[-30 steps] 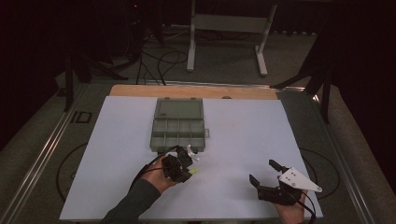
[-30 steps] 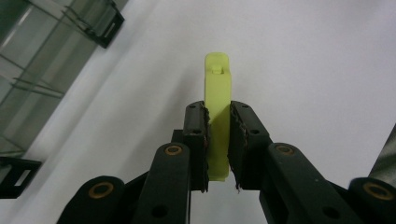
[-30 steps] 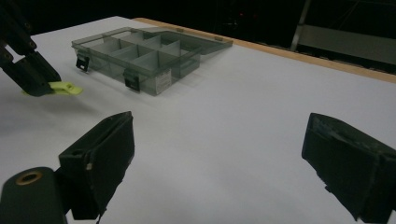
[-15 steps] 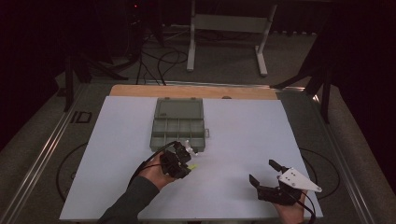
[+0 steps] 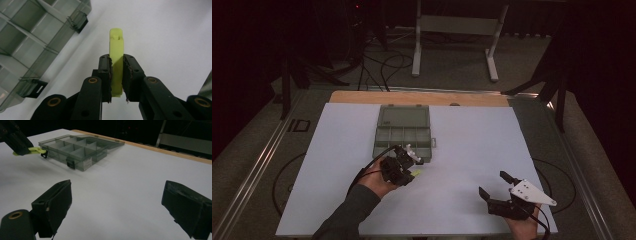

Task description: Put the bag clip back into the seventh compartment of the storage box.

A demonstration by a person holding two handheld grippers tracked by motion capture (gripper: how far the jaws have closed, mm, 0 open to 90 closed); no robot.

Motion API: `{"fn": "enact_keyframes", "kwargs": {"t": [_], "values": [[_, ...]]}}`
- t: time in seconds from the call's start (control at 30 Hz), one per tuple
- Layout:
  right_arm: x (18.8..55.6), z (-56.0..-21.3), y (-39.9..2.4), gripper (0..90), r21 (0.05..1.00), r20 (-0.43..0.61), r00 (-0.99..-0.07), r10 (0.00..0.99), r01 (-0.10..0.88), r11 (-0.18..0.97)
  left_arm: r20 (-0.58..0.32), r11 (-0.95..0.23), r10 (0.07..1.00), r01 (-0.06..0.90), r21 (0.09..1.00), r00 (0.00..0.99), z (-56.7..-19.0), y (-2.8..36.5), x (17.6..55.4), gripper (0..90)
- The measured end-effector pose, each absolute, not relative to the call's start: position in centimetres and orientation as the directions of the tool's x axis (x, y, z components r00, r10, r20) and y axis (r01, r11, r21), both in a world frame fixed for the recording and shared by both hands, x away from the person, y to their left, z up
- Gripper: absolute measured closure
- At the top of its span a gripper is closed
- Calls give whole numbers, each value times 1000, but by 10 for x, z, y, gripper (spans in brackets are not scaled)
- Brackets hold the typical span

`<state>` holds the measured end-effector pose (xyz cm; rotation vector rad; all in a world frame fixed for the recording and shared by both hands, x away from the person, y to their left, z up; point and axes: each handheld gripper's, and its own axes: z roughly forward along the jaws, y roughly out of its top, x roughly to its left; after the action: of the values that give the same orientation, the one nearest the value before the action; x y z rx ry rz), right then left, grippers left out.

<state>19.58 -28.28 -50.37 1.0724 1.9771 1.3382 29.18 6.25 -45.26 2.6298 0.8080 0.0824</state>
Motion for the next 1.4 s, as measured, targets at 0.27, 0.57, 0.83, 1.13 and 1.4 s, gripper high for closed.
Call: {"fn": "enact_keyframes", "kwargs": {"t": [0.27, 0.57, 0.83, 1.13, 1.4], "values": [[196, -504, -283, 90, 925, 15, -554, 833, 324, 199, -59, -739, 575, 550, 390, 816, -443, 67, 299, 786], [196, -504, -283, 90, 925, 14, -553, 833, 324, 200, -67, -720, 598, 572, 394, 799, -437, 72, 306, 787], [196, -504, -283, 90, 925, 14, -552, 834, 323, 199, -72, -703, 619, 593, 393, 782, -435, 78, 314, 786], [196, -504, -282, 90, 925, 10, -554, 833, 322, 202, -84, -681, 643, 618, 392, 761, -435, 82, 322, 786], [196, -504, -282, 90, 924, 14, -551, 834, 326, 200, -87, -666, 661, 637, 390, 745, -436, 83, 329, 787]]}}
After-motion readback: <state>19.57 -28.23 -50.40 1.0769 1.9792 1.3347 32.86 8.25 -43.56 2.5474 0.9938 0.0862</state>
